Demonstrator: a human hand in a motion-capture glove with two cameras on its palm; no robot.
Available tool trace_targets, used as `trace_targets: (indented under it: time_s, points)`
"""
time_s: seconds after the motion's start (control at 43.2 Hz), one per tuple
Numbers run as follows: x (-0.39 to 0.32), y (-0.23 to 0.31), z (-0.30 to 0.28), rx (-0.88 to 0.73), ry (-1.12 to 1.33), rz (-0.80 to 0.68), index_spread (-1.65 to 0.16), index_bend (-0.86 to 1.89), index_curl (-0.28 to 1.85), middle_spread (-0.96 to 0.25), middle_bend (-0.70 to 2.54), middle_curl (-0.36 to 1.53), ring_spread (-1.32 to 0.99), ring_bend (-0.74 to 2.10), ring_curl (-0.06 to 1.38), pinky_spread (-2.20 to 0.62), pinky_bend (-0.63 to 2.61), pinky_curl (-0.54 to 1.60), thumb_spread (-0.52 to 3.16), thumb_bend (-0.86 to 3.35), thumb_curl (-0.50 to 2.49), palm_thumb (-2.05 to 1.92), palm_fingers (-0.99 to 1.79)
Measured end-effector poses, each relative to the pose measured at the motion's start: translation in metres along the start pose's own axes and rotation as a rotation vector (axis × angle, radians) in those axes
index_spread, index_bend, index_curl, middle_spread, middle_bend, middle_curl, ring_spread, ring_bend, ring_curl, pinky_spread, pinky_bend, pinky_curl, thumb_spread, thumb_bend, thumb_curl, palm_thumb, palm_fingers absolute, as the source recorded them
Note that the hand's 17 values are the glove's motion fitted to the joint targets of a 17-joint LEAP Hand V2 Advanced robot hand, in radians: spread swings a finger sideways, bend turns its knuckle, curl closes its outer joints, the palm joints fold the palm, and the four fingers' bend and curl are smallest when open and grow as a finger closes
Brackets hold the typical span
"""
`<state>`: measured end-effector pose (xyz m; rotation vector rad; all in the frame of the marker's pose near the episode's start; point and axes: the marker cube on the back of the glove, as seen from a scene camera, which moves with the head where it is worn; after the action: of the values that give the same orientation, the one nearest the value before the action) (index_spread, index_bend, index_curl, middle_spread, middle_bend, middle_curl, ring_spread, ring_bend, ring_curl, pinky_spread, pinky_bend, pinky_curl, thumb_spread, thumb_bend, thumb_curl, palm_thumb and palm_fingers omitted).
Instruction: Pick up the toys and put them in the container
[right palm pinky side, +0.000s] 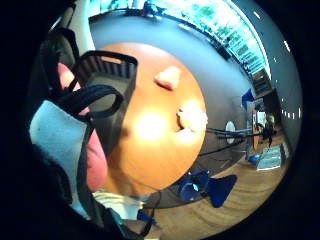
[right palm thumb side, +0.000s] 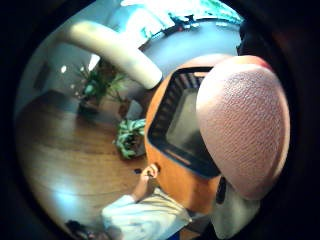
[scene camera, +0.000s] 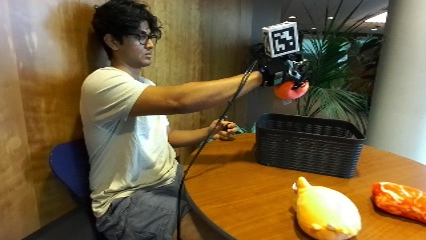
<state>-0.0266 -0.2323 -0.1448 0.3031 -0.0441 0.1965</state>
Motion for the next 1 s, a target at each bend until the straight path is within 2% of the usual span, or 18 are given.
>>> trace_targets:
  time_s: [0.046, 0.116, 0.162, 0.324, 0.579, 0.695, 0.787, 0.903, 0.996]
  points:
    - [-0.014, -0.009, 0.006, -0.004, 0.032, 0.024, -0.46, 0.60, 0.51, -0.44, 0.86, 0.64, -0.58, 1.23, 0.72, -0.40, 1.25, 0.54, 0.56, 0.26, 0.99, 0.77, 0.68]
    - [-0.045, -0.014, 0.014, -0.020, -0.038, -0.155, -0.46, 0.60, 0.54, -0.45, 0.85, 0.67, -0.58, 1.23, 0.73, -0.40, 1.27, 0.54, 0.54, 0.25, 1.01, 0.77, 0.63]
    - [-0.060, -0.019, 0.020, -0.024, -0.054, -0.213, -0.46, 0.60, 0.56, -0.44, 0.85, 0.68, -0.58, 1.23, 0.74, -0.40, 1.28, 0.54, 0.53, 0.25, 1.02, 0.77, 0.58]
    - [-0.097, -0.037, 0.023, 0.039, -0.083, -0.272, -0.43, 0.56, 0.61, -0.41, 0.77, 0.71, -0.57, 1.20, 0.75, -0.40, 1.29, 0.54, 0.53, 0.23, 1.02, 0.77, 0.36]
    - [-0.123, -0.044, 0.031, -0.018, -0.041, -0.255, -0.42, 0.51, 0.66, -0.38, 0.71, 0.76, -0.56, 1.18, 0.75, -0.38, 1.32, 0.51, 0.56, 0.21, 1.04, 0.78, 0.35]
    - [-0.115, -0.050, 0.037, -0.023, 0.021, -0.103, -0.41, 0.49, 0.70, -0.38, 0.69, 0.78, -0.56, 1.16, 0.76, -0.37, 1.32, 0.51, 0.56, 0.20, 1.04, 0.79, 0.30]
    - [-0.118, -0.047, 0.036, -0.031, -0.036, -0.218, -0.41, 0.48, 0.72, -0.36, 0.66, 0.79, -0.55, 1.14, 0.76, -0.36, 1.33, 0.50, 0.58, 0.20, 1.04, 0.80, 0.26]
    - [-0.118, -0.045, 0.034, -0.051, -0.062, -0.212, -0.40, 0.46, 0.74, -0.35, 0.63, 0.80, -0.54, 1.12, 0.76, -0.36, 1.33, 0.49, 0.60, 0.19, 1.04, 0.81, 0.26]
    - [-0.107, -0.040, 0.037, -0.101, 0.000, -0.192, -0.39, 0.39, 0.73, -0.32, 0.56, 0.78, -0.51, 1.05, 0.76, -0.32, 1.35, 0.50, 0.68, 0.20, 1.05, 0.79, 0.10]
